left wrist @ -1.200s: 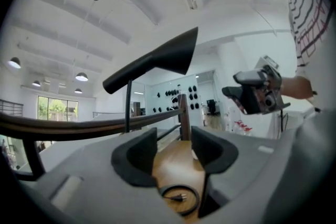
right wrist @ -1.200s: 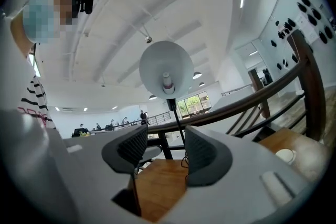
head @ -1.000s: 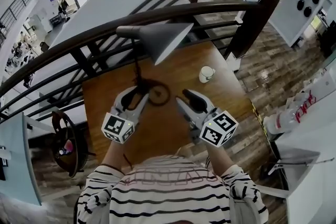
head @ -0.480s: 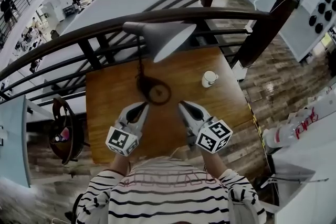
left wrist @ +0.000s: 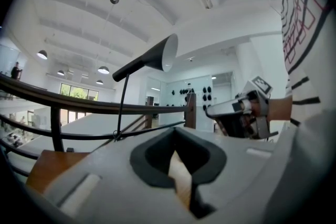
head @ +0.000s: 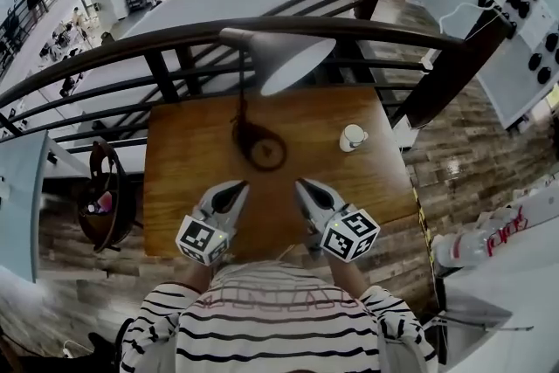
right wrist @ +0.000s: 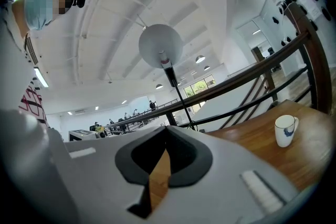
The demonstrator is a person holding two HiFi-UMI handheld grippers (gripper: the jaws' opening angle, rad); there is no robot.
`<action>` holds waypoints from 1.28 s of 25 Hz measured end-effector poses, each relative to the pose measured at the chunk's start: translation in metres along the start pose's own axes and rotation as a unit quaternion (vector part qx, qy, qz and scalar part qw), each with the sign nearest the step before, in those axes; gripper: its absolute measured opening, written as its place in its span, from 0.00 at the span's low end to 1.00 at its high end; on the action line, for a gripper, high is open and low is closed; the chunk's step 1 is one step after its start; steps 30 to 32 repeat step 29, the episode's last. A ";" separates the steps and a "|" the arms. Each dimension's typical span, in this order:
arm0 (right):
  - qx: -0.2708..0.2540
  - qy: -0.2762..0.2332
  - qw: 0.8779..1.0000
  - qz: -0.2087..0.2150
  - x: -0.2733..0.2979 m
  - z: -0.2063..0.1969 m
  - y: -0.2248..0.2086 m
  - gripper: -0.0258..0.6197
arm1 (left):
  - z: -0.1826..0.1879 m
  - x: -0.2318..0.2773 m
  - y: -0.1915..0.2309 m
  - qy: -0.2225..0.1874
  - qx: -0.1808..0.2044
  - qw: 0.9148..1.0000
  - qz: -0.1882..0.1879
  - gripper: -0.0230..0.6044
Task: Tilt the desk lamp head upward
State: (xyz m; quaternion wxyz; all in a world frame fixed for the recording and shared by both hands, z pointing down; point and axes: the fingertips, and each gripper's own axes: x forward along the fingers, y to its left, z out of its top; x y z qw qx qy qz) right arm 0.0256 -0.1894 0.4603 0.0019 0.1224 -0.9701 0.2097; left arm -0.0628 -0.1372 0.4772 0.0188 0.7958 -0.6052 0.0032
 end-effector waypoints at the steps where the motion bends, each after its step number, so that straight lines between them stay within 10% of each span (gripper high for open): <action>1: -0.004 0.006 1.000 0.001 -0.001 -0.003 0.001 0.04 | -0.002 -0.002 -0.003 0.001 -0.002 1.000 0.001 0.04; 32: -0.038 0.058 0.998 -0.008 -0.036 -0.043 0.019 0.04 | -0.017 -0.031 -0.052 0.012 -0.026 1.000 0.008 0.04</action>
